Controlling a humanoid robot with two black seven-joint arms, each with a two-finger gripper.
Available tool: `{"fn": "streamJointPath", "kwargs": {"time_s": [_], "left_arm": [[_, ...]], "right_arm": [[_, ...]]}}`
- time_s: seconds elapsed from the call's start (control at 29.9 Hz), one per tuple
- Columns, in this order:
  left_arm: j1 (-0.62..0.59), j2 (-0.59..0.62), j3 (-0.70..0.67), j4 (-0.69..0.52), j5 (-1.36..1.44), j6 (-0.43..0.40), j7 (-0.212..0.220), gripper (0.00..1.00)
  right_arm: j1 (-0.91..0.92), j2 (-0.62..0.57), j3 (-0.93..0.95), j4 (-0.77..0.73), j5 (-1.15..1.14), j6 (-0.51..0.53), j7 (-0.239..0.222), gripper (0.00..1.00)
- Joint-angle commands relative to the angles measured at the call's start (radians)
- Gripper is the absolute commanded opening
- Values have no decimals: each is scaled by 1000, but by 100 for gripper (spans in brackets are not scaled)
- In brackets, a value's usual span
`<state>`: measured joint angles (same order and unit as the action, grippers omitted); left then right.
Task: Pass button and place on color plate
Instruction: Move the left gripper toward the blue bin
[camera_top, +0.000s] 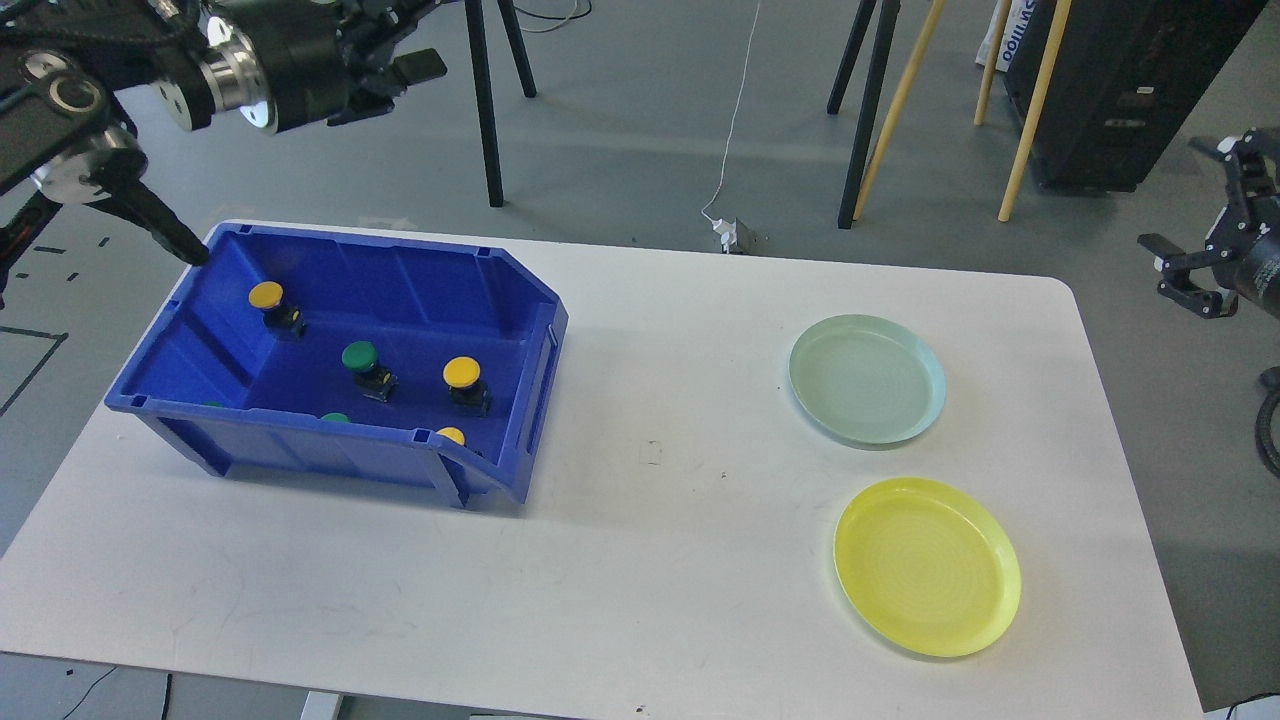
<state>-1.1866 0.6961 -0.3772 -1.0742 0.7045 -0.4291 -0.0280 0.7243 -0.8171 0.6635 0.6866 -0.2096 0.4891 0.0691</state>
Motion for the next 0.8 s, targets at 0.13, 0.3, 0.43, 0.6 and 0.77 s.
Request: {"fn": "streamJointPath", "kwargs": {"time_s": [0.13, 0.3, 0.43, 0.6, 0.77], "left_arm": [[7, -27, -51, 4, -5, 10, -101, 100], [5, -27, -104, 88, -19, -60, -122, 100], [-4, -52, -97, 166, -14, -60, -133, 100], [-8, -52, -92, 166, 16, -60, -118, 99], [2, -41, -92, 99, 365, -60, -73, 93]], "right_arm": [[-6, -30, -5, 24, 1, 0, 11, 99], [-6, -31, -2, 16, 1, 0, 98, 98], [-16, -39, -8, 11, -1, 0, 202, 98], [-60, -65, -10, 17, 1, 0, 198, 99], [-95, -100, -10, 19, -1, 0, 201, 99]]}}
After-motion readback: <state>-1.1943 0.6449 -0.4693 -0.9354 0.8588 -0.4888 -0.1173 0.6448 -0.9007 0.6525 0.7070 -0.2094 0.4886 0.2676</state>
